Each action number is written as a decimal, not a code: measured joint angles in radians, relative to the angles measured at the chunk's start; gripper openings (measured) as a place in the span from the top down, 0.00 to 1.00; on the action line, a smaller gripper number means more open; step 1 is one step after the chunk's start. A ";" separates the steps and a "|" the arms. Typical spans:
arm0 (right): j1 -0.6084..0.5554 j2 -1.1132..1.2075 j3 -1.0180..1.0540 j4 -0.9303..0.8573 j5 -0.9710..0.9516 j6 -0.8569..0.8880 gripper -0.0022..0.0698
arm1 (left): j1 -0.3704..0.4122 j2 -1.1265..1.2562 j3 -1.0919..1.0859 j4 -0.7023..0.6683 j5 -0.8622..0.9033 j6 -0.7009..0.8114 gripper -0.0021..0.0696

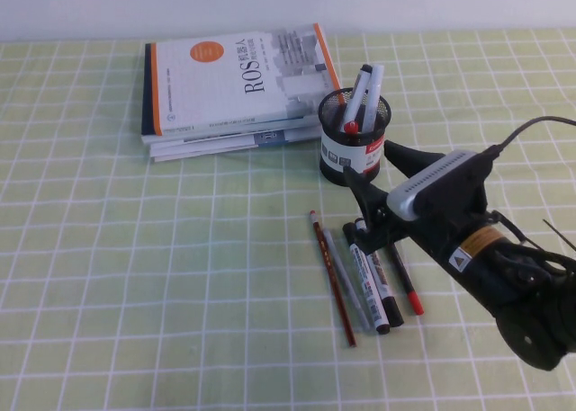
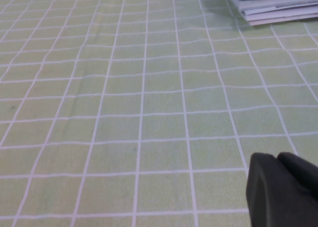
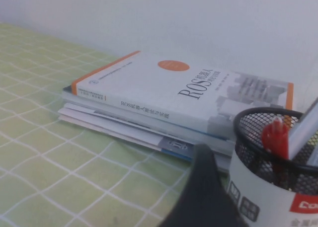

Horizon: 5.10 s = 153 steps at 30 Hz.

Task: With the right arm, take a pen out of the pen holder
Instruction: 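Take a marker out of the pen holder and lay it on the table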

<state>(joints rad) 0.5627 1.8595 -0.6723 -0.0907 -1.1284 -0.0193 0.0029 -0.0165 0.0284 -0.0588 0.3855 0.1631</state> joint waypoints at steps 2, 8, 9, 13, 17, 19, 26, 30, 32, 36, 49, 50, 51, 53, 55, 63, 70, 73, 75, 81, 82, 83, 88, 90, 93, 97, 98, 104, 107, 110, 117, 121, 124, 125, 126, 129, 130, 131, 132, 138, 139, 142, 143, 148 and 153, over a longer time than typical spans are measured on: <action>0.000 0.027 -0.035 0.000 0.000 0.000 0.39 | 0.000 0.000 0.000 0.000 0.000 0.000 0.98; -0.002 0.100 -0.139 0.009 -0.002 0.000 0.39 | 0.000 0.000 0.000 0.000 0.000 0.000 0.98; -0.002 0.111 -0.158 0.014 -0.002 0.000 0.39 | 0.000 0.000 0.000 0.000 0.000 0.000 0.98; -0.009 0.143 -0.219 0.019 -0.002 0.000 0.39 | 0.000 0.000 0.000 0.000 0.000 0.000 0.98; -0.019 0.174 -0.276 0.030 0.005 0.000 0.39 | 0.000 0.000 0.000 0.000 0.000 0.000 0.98; -0.028 0.189 -0.300 0.038 0.020 0.000 0.39 | 0.000 0.000 0.000 0.000 0.000 0.000 0.98; -0.032 0.215 -0.327 0.046 0.044 0.000 0.39 | 0.000 0.000 0.000 0.000 0.000 0.000 0.98; -0.032 0.218 -0.327 0.049 0.046 0.000 0.39 | 0.000 0.000 0.000 0.000 0.000 0.000 0.98; -0.032 0.220 -0.327 0.050 0.046 0.000 0.39 | 0.000 0.000 0.000 0.000 0.000 0.000 0.98; -0.032 0.230 -0.327 0.050 0.051 0.000 0.44 | 0.000 0.000 0.000 0.000 0.000 0.000 0.98; -0.032 0.236 -0.329 0.076 0.060 0.000 0.50 | 0.000 0.000 0.000 0.000 0.000 0.000 0.98; -0.032 0.238 -0.331 0.076 0.067 0.000 0.50 | 0.000 0.000 0.000 0.000 0.000 0.000 0.98; -0.032 0.240 -0.337 0.076 0.078 0.000 0.50 | 0.000 0.000 0.000 0.000 0.000 0.000 0.98; -0.032 0.248 -0.353 0.079 0.090 0.000 0.50 | 0.000 0.000 0.000 0.000 0.000 0.000 0.98; -0.032 0.252 -0.369 0.081 0.096 0.000 0.50 | 0.000 0.000 0.000 0.000 0.000 0.000 0.98; -0.032 0.258 -0.386 0.091 0.112 -0.019 0.54 | 0.000 0.000 0.000 0.000 0.000 0.000 0.98; -0.032 0.258 -0.386 0.098 0.113 -0.027 0.73 | 0.000 0.000 0.000 0.000 0.000 0.000 0.98; -0.032 0.258 -0.386 0.103 0.113 -0.030 0.80 | 0.000 0.000 0.000 0.000 0.000 0.000 0.98; -0.032 0.258 -0.386 0.110 0.110 -0.034 0.83 | 0.000 0.000 0.000 0.000 0.000 0.000 0.98; -0.032 0.258 -0.386 0.112 0.107 -0.034 0.86 | 0.000 0.000 0.000 0.000 0.000 0.000 0.98; -0.032 0.258 -0.386 0.112 0.107 -0.034 0.86 | 0.000 0.000 0.000 0.000 0.000 0.000 0.98; -0.032 0.258 -0.386 0.112 0.107 -0.034 0.86 | 0.000 0.000 0.000 0.000 0.000 0.000 0.98; -0.032 0.248 -0.386 0.112 0.118 -0.034 0.86 | 0.000 0.000 0.000 0.000 0.000 0.000 0.98; -0.032 0.234 -0.386 0.110 0.128 -0.034 0.86 | 0.000 0.000 0.000 0.000 0.000 0.000 0.98; -0.032 0.196 -0.386 0.108 0.165 -0.034 0.86 | 0.000 0.000 0.000 0.000 0.000 0.000 0.98; -0.032 0.133 -0.386 0.104 0.242 -0.034 0.87 | 0.000 0.000 0.000 0.000 0.000 0.000 0.98; -0.032 0.118 -0.386 0.104 0.264 -0.034 0.87 | 0.000 0.000 0.000 0.000 0.000 0.000 0.98; -0.032 -0.017 -0.386 0.098 0.404 -0.034 0.87 | 0.000 0.000 0.000 0.000 0.000 0.000 0.98; -0.032 -0.097 -0.386 0.098 0.489 -0.034 0.87 | 0.000 0.000 0.000 0.000 0.000 0.000 0.98; -0.032 -0.188 -0.386 0.096 0.615 -0.034 0.87 | 0.000 0.000 0.000 0.000 0.000 0.000 0.98; -0.032 -0.415 -0.386 0.100 0.979 -0.034 0.87 | 0.000 0.000 0.000 0.000 0.000 0.000 0.98; -0.032 -0.519 -0.386 0.149 1.241 -0.034 0.87 | 0.000 0.000 0.000 0.000 0.000 0.000 0.98; -0.032 -0.560 -0.388 0.199 1.410 -0.032 0.87 | 0.000 0.000 0.000 0.000 0.000 0.000 0.98; -0.032 -0.568 -0.394 0.214 1.481 -0.030 0.87 | 0.000 0.000 0.000 0.000 0.000 0.000 0.98; -0.032 -0.568 -0.404 0.233 1.553 -0.030 0.87 | 0.000 0.000 0.000 0.000 0.000 0.000 0.98; -0.032 -0.558 -0.448 0.262 1.743 0.011 0.87 | 0.000 0.000 0.000 0.000 0.000 0.000 0.98; -0.032 -0.547 -0.465 0.264 1.795 0.031 0.87 | 0.000 0.000 0.000 0.000 0.000 0.000 0.98; -0.032 -0.537 -0.480 0.264 1.834 0.049 0.87 | 0.000 0.000 0.000 0.000 0.000 0.000 0.98; -0.032 -0.523 -0.498 0.264 1.877 0.067 0.87 | 0.000 0.000 0.000 0.000 0.000 0.000 0.98; -0.032 -0.402 -0.594 0.264 2.040 0.101 0.87 | 0.000 0.000 0.000 0.000 0.000 0.000 0.98; -0.032 -0.378 -0.610 0.264 2.057 0.103 0.87 | 0.000 0.000 0.000 0.000 0.000 0.000 0.98; -0.036 -0.308 -0.657 0.264 2.096 0.105 0.87 | 0.000 0.000 0.000 0.000 0.000 0.000 0.98; -0.040 -0.284 -0.671 0.264 2.105 0.105 0.87 | 0.000 0.000 0.000 0.000 0.000 0.000 0.98; -0.090 -0.175 -0.763 0.256 2.161 0.105 0.87 | 0.000 0.000 0.000 0.000 0.000 0.000 0.98; -0.127 -0.077 -0.831 0.246 2.203 0.086 0.87 | 0.000 0.000 0.000 0.000 0.000 0.000 0.98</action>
<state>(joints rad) 0.4360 1.7827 -1.5037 0.1550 1.0745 0.0663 0.0029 -0.0165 0.0284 -0.0588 0.3855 0.1631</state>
